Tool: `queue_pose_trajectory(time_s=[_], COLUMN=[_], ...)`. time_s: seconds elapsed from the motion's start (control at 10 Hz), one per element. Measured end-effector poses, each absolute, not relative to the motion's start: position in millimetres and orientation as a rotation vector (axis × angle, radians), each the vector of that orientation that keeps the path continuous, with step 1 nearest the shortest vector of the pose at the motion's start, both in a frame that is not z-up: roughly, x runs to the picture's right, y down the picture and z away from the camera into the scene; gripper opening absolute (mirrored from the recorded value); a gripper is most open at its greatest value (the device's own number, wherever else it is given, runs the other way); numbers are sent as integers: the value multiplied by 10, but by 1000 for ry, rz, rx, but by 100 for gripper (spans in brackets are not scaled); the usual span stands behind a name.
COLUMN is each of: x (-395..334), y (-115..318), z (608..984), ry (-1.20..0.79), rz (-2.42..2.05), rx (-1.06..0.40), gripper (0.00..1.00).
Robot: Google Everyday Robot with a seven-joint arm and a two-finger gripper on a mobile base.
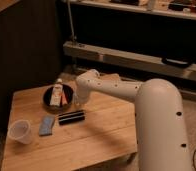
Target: Push the eraser across the table
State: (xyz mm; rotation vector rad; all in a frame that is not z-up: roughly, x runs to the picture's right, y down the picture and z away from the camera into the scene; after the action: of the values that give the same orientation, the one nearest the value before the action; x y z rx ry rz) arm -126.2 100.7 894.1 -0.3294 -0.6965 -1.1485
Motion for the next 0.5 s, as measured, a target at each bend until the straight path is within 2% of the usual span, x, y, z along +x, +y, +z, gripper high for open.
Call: queue_pose_trajectory(time_s=[0.5], x=[-1458], y=[1042], z=[9016], ry=[-740], rz=[-1205], rx=[-320], gripper=[0])
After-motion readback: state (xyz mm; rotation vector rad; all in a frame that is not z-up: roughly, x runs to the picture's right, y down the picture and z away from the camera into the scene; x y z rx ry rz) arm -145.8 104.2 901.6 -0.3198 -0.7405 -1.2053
